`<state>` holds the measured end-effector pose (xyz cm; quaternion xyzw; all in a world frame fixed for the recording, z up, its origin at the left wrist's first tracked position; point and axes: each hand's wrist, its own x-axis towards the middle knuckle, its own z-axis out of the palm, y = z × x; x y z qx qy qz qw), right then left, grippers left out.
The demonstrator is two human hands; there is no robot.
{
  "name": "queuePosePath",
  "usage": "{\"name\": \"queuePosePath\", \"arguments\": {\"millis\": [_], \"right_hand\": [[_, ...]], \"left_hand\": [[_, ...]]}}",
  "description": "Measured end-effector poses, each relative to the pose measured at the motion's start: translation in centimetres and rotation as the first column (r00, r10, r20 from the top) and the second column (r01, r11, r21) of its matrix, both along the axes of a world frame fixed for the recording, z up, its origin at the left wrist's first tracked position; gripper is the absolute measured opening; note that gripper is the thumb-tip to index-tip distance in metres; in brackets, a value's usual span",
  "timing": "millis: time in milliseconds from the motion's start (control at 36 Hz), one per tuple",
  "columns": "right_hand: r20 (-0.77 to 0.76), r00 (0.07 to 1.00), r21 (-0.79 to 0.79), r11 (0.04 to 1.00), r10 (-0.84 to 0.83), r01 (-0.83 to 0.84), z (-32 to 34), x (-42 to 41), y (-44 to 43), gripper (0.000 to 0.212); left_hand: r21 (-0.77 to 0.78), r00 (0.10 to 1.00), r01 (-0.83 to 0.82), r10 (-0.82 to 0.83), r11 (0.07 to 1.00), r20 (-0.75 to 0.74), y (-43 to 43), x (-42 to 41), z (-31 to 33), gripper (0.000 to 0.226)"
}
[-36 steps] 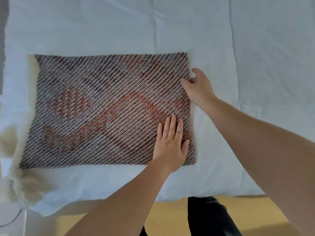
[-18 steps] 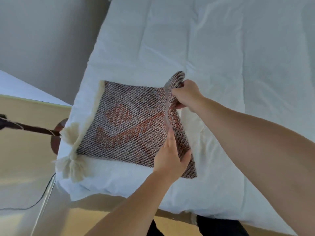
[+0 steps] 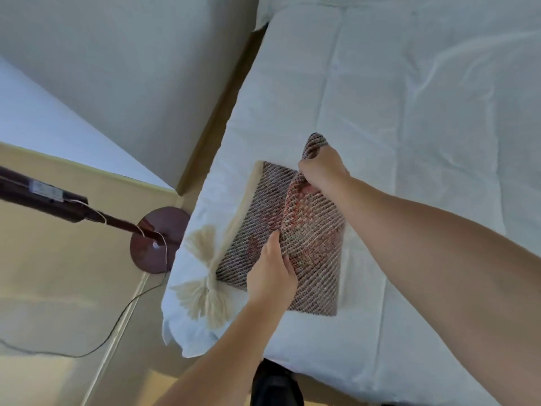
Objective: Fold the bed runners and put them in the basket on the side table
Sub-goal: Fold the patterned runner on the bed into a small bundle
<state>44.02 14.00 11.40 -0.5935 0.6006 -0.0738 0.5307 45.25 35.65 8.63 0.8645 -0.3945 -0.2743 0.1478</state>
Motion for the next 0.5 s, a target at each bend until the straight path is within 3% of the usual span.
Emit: {"name": "queuePosePath", "arguments": {"millis": [56,111,222,361,444,500], "right_hand": [[-0.021,1.000,-0.025,1.000,0.001,-0.002,-1.4,2.5,0.2,0.009],[-0.034,0.999,-0.051,0.999,0.002,-0.004,-3.2,4.8,0.4,0.027],[-0.081,0.997,-0.055,0.998,0.006,-0.010,-6.6,8.5,0.4,0.033],[-0.114,0.993,0.011,1.000,-0.020,0.021,-10.1,11.8,0.5,0.015],[-0.155,0.987,0.024,0.999,-0.034,0.039,-11.9,13.3,0.6,0.043],[-0.173,0.985,0.011,1.000,-0.027,0.029,-12.8,14.0,0.7,0.044]], "left_hand": [[0.021,1.000,0.016,-0.016,1.000,0.010,0.5,2.6,-1.1,0.049],[0.057,0.999,0.043,-0.043,0.997,0.009,0.8,5.0,-2.4,0.049],[0.123,0.996,0.084,-0.087,0.989,0.019,1.2,9.2,-5.1,0.049],[0.136,0.996,0.083,-0.078,0.987,-0.037,1.4,13.3,-9.1,0.044],[0.133,0.996,0.080,-0.073,0.988,-0.060,1.5,14.7,-10.9,0.041],[0.138,0.996,0.077,-0.068,0.987,-0.063,1.7,15.2,-11.7,0.040]]}}
